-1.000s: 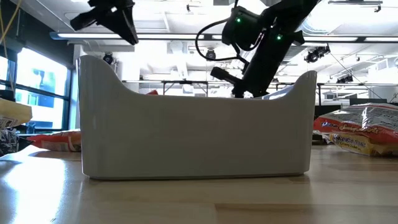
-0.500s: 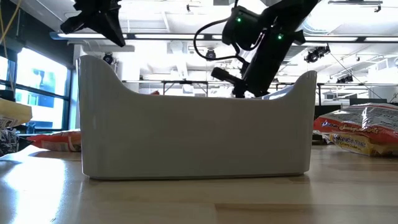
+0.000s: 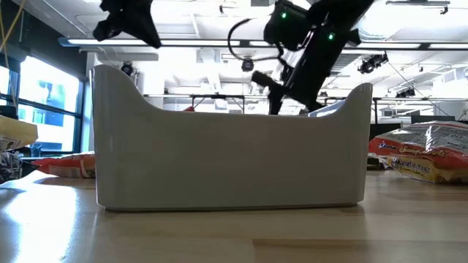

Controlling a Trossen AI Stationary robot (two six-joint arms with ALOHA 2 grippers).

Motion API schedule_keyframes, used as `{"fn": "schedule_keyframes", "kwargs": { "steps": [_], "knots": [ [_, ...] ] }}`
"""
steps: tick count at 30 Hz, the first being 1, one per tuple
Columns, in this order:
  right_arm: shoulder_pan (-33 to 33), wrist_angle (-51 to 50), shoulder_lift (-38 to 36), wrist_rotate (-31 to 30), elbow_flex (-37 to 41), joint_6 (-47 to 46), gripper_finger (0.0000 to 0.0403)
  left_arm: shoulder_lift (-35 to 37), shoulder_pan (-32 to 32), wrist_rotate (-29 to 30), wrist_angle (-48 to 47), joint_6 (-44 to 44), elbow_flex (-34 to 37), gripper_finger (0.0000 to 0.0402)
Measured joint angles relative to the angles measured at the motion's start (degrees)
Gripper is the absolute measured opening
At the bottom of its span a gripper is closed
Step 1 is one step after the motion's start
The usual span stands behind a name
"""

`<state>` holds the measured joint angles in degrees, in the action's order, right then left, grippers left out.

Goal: Sort Maruchan noodles
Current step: Put the yellow noodle pack into the gray bin

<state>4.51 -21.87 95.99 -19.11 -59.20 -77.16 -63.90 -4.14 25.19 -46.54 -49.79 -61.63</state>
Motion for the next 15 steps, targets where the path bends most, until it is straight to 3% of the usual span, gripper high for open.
{"fn": "schedule_keyframes", "kwargs": {
  "steps": [6,15],
  "knots": [
    [1.0,-2.96,-3.79,-0.4,-0.02,5.7,0.0174,-0.02,1.96,-0.72,2.45,2.93,-0.02,0.0],
    [1.22,-0.01,-2.26,6.38,-0.04,6.61,0.0174,-0.03,3.03,-0.69,3.67,3.6,-0.02,0.0]
  ]
}}
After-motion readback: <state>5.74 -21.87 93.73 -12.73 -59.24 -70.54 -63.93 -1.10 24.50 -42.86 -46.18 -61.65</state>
